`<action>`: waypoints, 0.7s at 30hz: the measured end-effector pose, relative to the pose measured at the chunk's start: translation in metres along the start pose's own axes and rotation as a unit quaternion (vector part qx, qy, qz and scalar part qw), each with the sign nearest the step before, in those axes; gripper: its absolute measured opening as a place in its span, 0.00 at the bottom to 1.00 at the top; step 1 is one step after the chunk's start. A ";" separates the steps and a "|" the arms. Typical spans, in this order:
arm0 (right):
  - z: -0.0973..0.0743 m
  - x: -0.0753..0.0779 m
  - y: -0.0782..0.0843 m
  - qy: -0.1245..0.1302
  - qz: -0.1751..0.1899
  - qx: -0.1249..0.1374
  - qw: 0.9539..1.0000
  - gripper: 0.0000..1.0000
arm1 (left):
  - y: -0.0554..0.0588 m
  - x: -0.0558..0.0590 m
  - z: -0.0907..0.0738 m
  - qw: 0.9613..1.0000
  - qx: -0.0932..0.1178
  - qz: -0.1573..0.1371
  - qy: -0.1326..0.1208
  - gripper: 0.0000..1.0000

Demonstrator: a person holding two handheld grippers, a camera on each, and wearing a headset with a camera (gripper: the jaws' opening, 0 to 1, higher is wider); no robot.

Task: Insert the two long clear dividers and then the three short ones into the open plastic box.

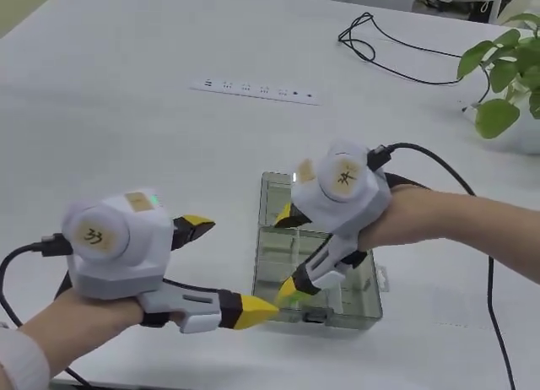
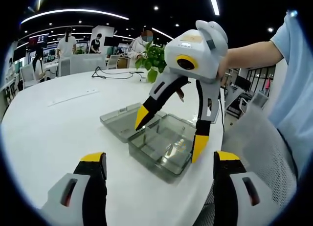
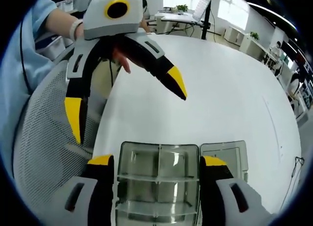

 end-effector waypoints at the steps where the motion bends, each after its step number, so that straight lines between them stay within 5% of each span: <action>1: -0.001 0.000 0.001 0.002 0.000 0.005 1.000 0.76 | 0.000 0.000 0.000 1.000 0.000 0.001 0.000 0.93; 8: -0.007 -0.001 0.009 0.023 0.021 0.032 0.999 0.91 | 0.000 0.000 -0.001 1.000 -0.003 0.007 0.006 0.95; 11: -0.015 0.000 0.012 0.047 0.040 0.064 0.996 1.00 | -0.002 -0.001 -0.002 1.000 0.000 0.007 0.001 0.97; 17: -0.031 0.000 0.024 0.062 0.071 0.090 0.991 1.00 | -0.004 0.000 -0.004 1.000 0.004 0.008 0.001 1.00; 21: -0.042 -0.002 0.031 0.082 0.111 0.140 0.981 1.00 | -0.006 0.000 -0.005 1.000 0.006 0.013 0.002 1.00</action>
Point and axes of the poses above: the centre of the closed fingertips' face, and the gripper's own axes: z roughly forward along the fingers, x roughly to its right, y roughly out of its underside, the point moved 8 cm from there along -z, roughly backward along the fingers, and after that the axes turned 4 degrees about z, right-handed, at the moved point
